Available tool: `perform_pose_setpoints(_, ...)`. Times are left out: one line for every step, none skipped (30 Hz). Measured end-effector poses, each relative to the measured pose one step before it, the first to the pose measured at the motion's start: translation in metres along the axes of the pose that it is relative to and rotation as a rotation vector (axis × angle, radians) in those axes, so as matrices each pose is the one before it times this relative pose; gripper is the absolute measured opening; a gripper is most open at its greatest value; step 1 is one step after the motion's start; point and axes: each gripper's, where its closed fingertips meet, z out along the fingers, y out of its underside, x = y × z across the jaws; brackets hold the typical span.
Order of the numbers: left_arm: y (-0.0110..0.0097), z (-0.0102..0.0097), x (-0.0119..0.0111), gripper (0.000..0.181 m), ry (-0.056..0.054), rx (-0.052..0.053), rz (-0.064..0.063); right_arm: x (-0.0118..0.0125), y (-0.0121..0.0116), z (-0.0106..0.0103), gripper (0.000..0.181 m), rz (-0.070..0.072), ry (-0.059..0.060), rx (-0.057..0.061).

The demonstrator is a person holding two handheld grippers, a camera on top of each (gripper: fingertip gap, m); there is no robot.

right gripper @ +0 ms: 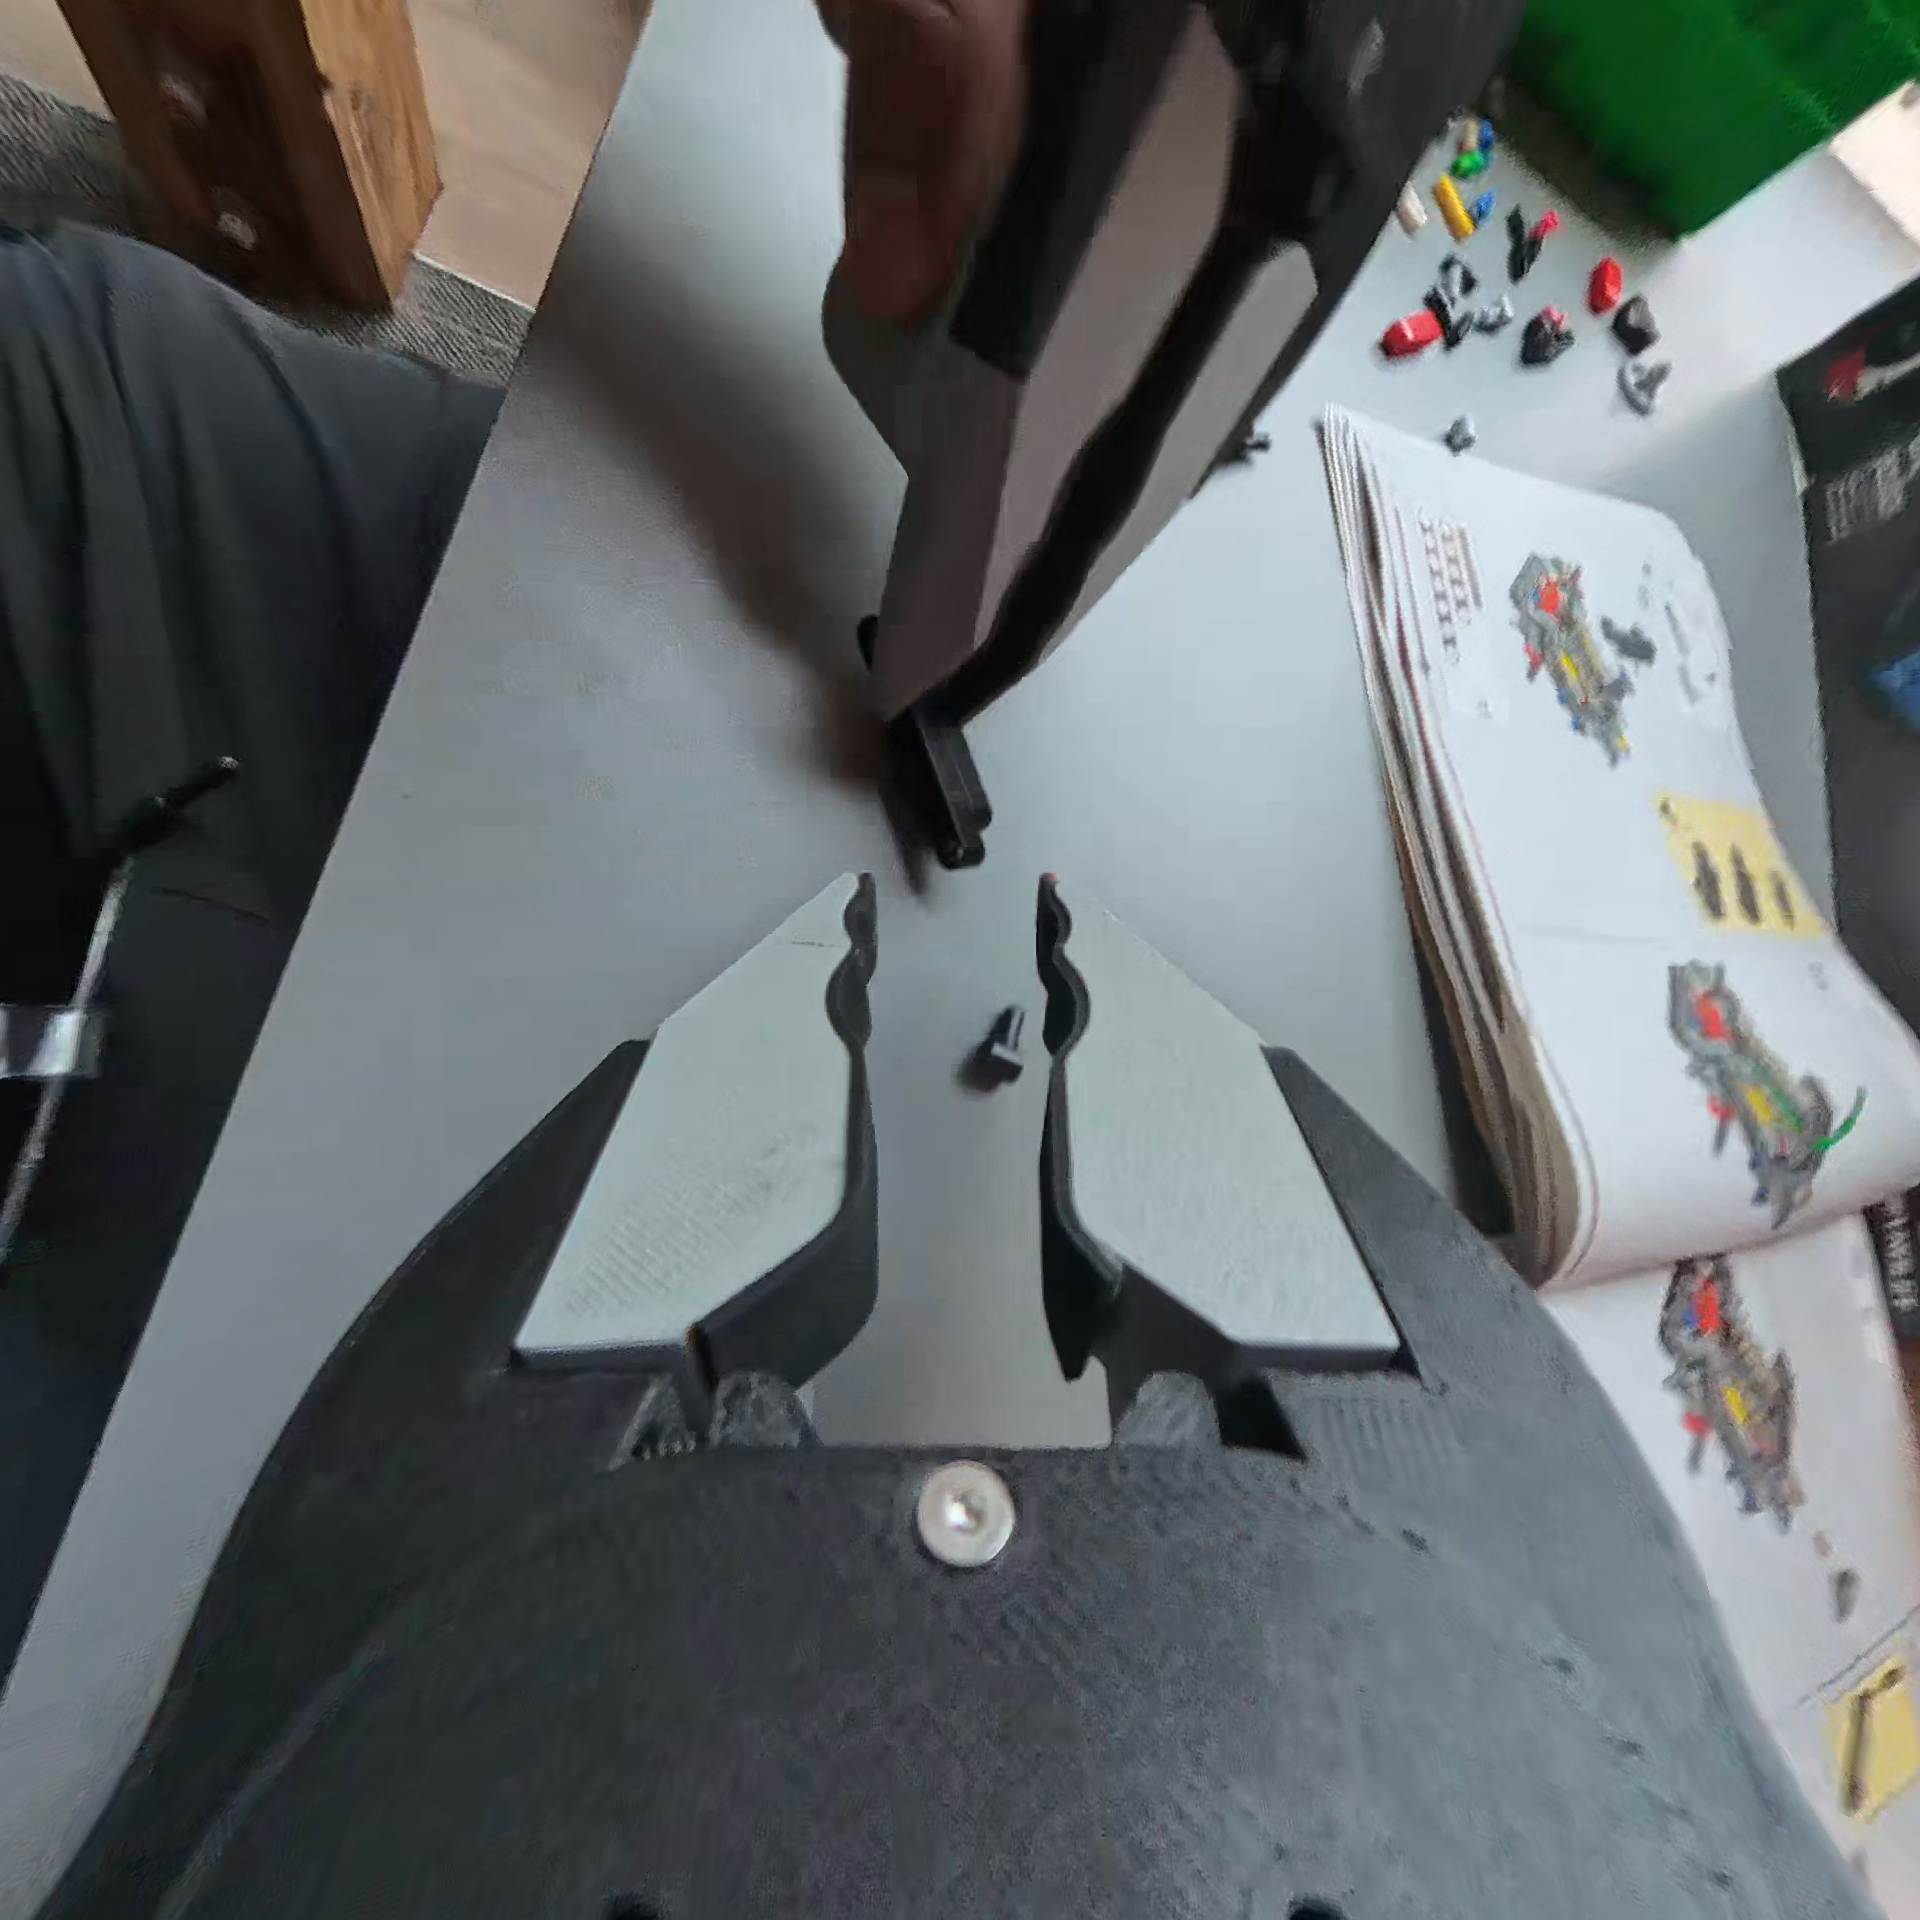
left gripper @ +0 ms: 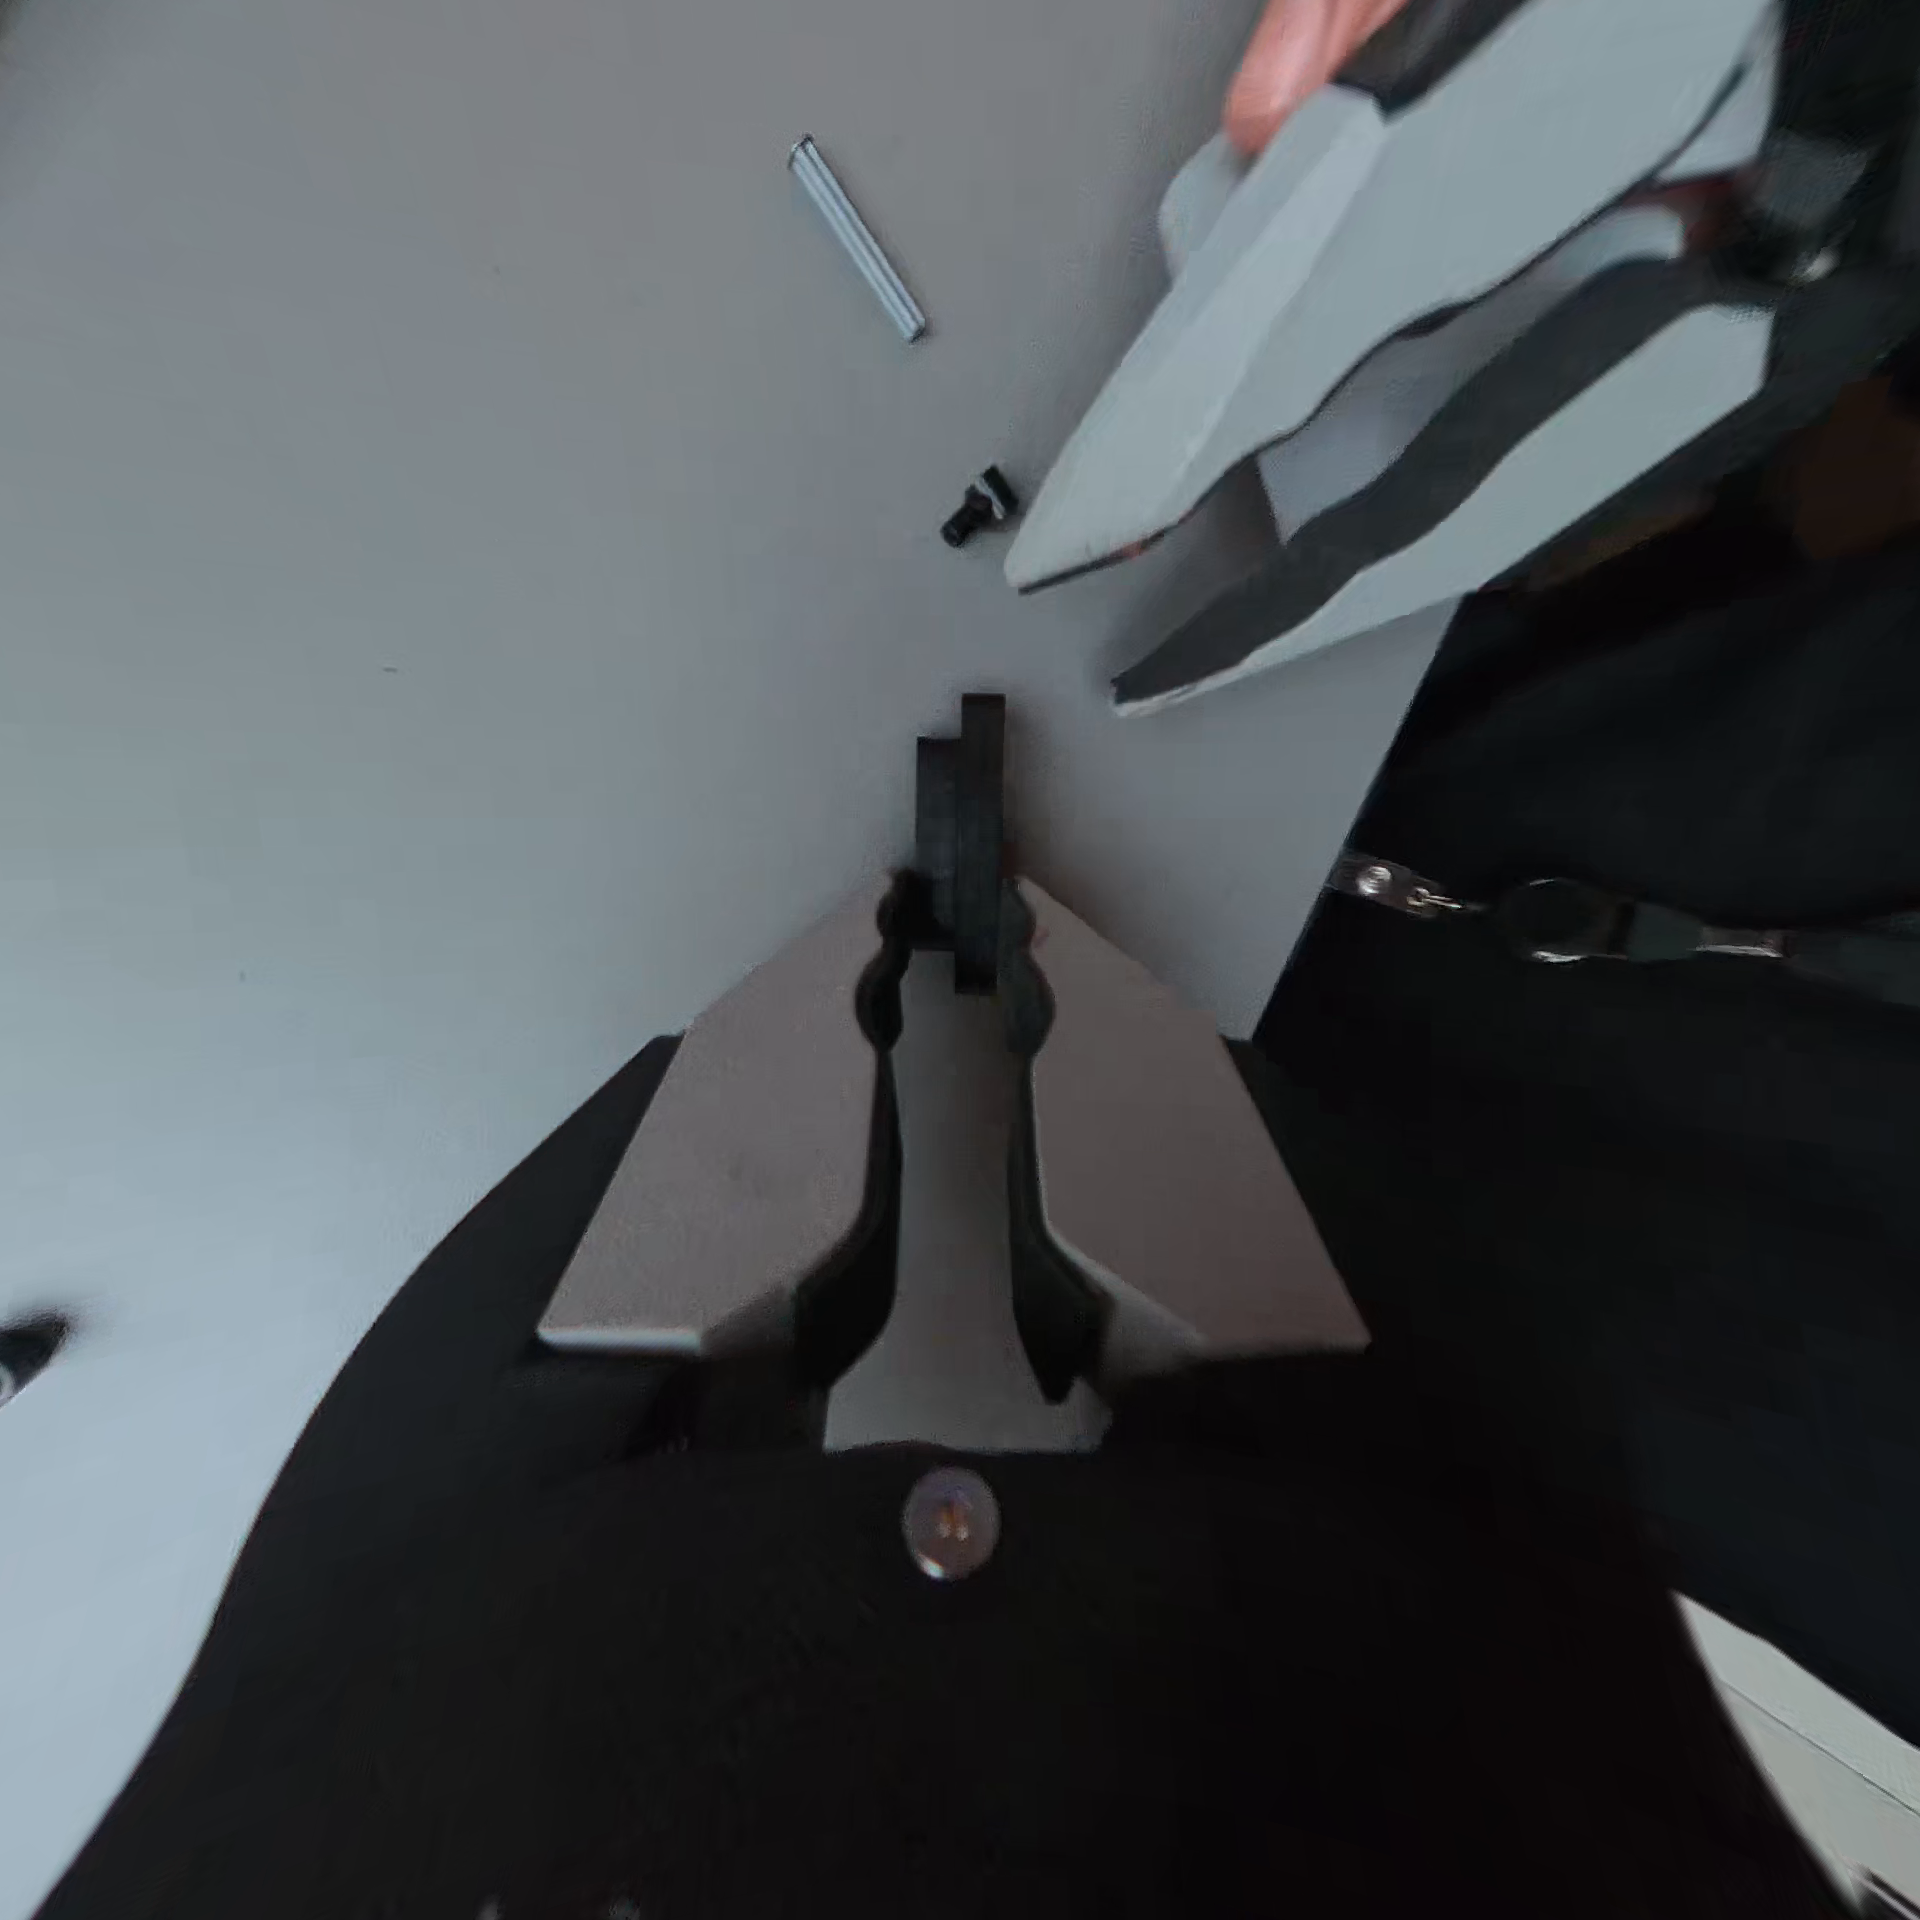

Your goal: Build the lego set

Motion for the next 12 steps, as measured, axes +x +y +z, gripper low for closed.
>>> perform_pose_setpoints(0.00118,-0.00069,0.00168,0.013,0.0640,-0.0084,-0.0262,0.00088,-0.00341,0.00537,0.028,-0.0405,0.0132,-0.0030)
perform_pose_setpoints(0.00119,-0.00045,0.00177,0.013,0.0547,-0.0105,-0.0201,-0.00202,-0.00173,0.00510,0.026,-0.0333,-0.0094,-0.0078)
perform_pose_setpoints(-0.00032,0.00001,0.00075,0.013,0.0401,-0.0003,-0.0165,-0.00180,-0.00101,0.00406,0.023,-0.0264,-0.0095,-0.0105)
perform_pose_setpoints(0.00041,0.00058,0.00193,0.013,0.0446,-0.0047,-0.0195,0.00068,-0.00232,0.00234,0.014,-0.0277,0.0094,0.0023)
perform_pose_setpoints(0.00060,0.00117,0.00244,0.013,0.0425,-0.0063,-0.0124,-0.00192,-0.00298,0.00134,0.008,-0.0283,-0.0080,0.0110)
perform_pose_setpoints(-0.00098,0.00097,0.00092,0.013,0.0260,0.0053,-0.0070,-0.00152,-0.00198,0.00095,0.007,-0.0158,-0.0078,0.0034)
perform_pose_setpoints(-0.00051,0.00066,0.00072,0.013,0.0190,0.0028,-0.0059,-0.00087,-0.00100,0.00049,0.007,-0.0055,-0.0073,0.0014)
perform_pose_setpoints(0.00048,-0.00033,-0.00001,0.013,0.0033,-0.0026,0.0056,-0.00182,0.00031,0.00062,0.005,0.0087,-0.0183,-0.0022)
perform_pose_setpoints(-0.00045,-0.00170,-0.00165,0.015,-0.0249,0.0024,0.0197,-0.00045,0.00145,0.00055,0.005,0.0252,-0.0171,-0.0081)
perform_pose_setpoints(-0.00025,-0.00250,-0.00324,0.015,-0.0549,0.0006,0.0320,0.00083,0.00108,-0.00031,0.005,0.0303,-0.0160,-0.0042)
perform_pose_setpoints(0.00025,-0.00250,-0.00197,0.020,-0.0664,0.0003,0.0417,0.00036,0.00093,-0.00066,0.005,0.0328,-0.0252,-0.0034)
perform_pose_setpoints(-0.00072,-0.00189,0.00025,0.030,-0.0648,0.0096,0.0540,0.00005,0.00030,-0.00061,0.005,0.0327,-0.0313,-0.0013)
